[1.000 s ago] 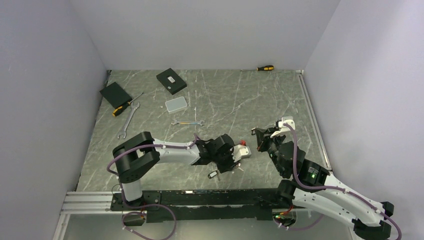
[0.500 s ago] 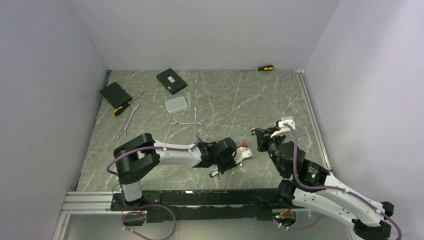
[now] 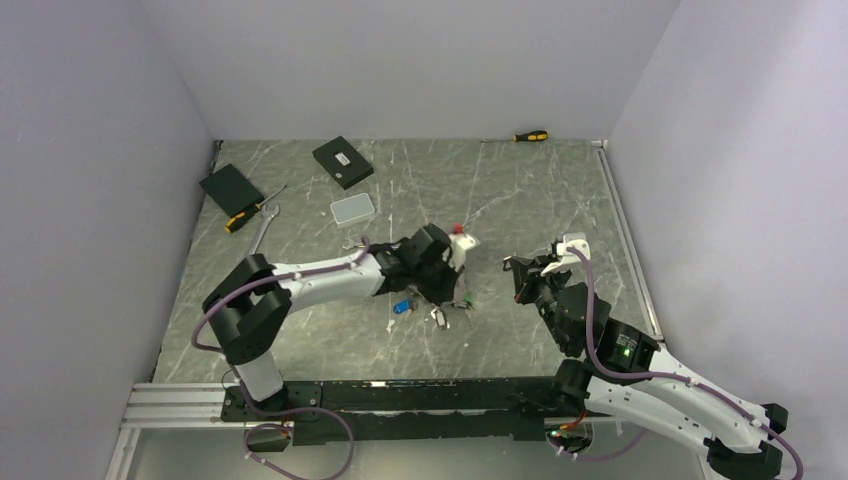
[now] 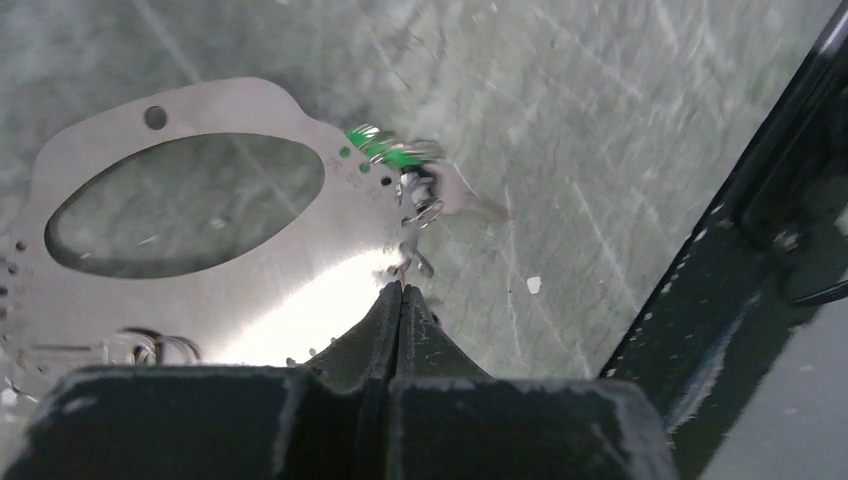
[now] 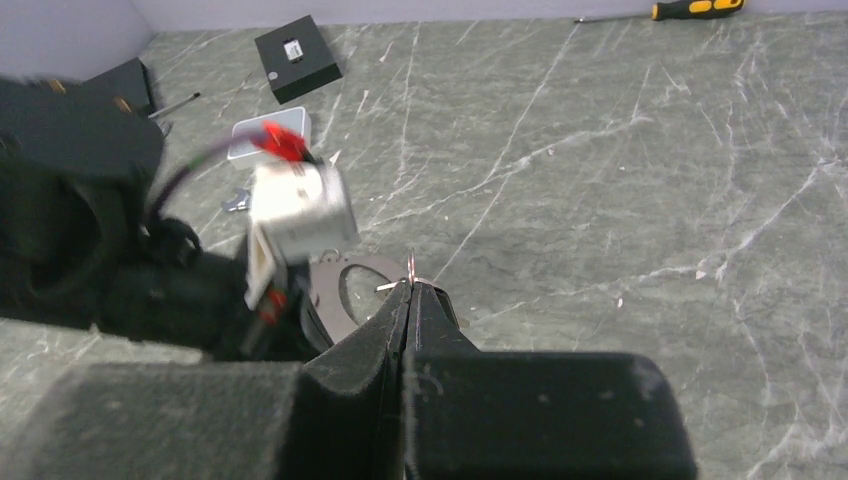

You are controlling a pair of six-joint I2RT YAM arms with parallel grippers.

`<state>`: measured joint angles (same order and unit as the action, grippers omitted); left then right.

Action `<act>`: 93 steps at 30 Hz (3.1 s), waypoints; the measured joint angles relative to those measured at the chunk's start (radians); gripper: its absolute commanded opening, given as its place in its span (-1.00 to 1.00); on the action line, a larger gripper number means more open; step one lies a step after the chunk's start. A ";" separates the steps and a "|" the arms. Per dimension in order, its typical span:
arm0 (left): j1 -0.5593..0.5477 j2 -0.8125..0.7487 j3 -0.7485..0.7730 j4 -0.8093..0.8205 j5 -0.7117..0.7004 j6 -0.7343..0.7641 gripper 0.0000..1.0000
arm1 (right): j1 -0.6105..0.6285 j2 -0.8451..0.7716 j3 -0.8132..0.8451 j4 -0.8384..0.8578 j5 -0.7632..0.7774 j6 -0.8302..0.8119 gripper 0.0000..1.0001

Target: Put the keys on the keyring

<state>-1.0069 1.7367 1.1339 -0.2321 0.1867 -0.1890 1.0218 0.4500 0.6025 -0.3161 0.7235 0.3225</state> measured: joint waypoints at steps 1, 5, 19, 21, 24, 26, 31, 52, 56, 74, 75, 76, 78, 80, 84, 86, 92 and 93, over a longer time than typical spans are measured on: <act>0.023 -0.015 0.000 -0.005 0.012 -0.019 -1.00 | 0.000 0.000 0.000 0.000 0.000 0.000 -1.00; 0.113 -0.087 0.000 -0.020 0.079 -0.111 -1.00 | 0.000 0.000 0.000 -0.002 0.000 -0.001 -1.00; 0.176 -0.177 -0.089 -0.001 0.158 -0.153 -0.10 | 0.000 0.009 0.000 -0.001 -0.001 -0.005 -1.00; 0.161 -0.191 -0.154 0.017 0.122 -0.137 0.06 | 0.000 0.009 0.000 -0.001 -0.002 -0.004 -1.00; 0.123 -0.183 -0.198 0.024 0.067 -0.116 0.15 | 0.000 0.013 0.000 0.000 -0.004 -0.003 -1.00; 0.095 -0.157 -0.191 0.022 0.027 -0.112 0.15 | 0.000 0.019 0.000 0.000 -0.005 0.000 -1.00; 0.048 -0.076 -0.137 0.018 -0.079 -0.135 0.08 | 0.000 0.030 0.000 0.002 -0.011 0.000 -1.00; 0.040 0.029 -0.069 0.026 -0.236 -0.183 -0.27 | 0.000 0.004 -0.002 0.002 -0.018 0.003 -1.00; 0.037 0.035 -0.067 0.026 -0.232 -0.183 -0.37 | 0.000 0.000 -0.004 0.002 -0.018 0.003 -1.00; -0.038 0.084 -0.008 -0.026 -0.311 -0.191 -0.68 | 0.000 -0.013 -0.009 0.000 -0.018 0.003 -1.00; -0.040 0.089 -0.001 -0.029 -0.320 -0.190 -0.70 | 0.000 -0.013 -0.009 -0.001 -0.018 0.004 -1.00; -0.042 0.092 0.002 -0.028 -0.326 -0.190 -0.72 | 0.000 -0.014 -0.009 -0.001 -0.018 0.004 -1.00; -0.046 0.093 0.006 -0.029 -0.338 -0.190 -0.78 | 0.000 -0.014 -0.009 -0.001 -0.018 0.004 -1.00; -0.048 0.093 0.006 -0.031 -0.344 -0.190 -0.97 | 0.000 -0.014 -0.009 -0.002 -0.018 0.005 -1.00; -0.048 0.093 0.011 -0.038 -0.349 -0.190 -1.00 | 0.000 -0.021 -0.009 -0.002 -0.018 0.010 -1.00; -0.049 0.093 0.014 -0.040 -0.348 -0.191 -1.00 | 0.000 -0.021 -0.009 -0.003 -0.018 0.011 -1.00; -0.048 0.093 0.033 -0.067 -0.331 -0.195 -1.00 | 0.000 -0.028 -0.009 -0.007 -0.018 0.011 -1.00; -0.048 0.093 0.039 -0.074 -0.326 -0.196 -1.00 | 0.000 -0.029 -0.009 -0.008 -0.018 0.011 -1.00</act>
<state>-1.0546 1.8297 1.1728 -0.3061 -0.1394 -0.3851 1.0218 0.4206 0.5934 -0.3237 0.7059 0.3336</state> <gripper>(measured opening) 0.009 0.010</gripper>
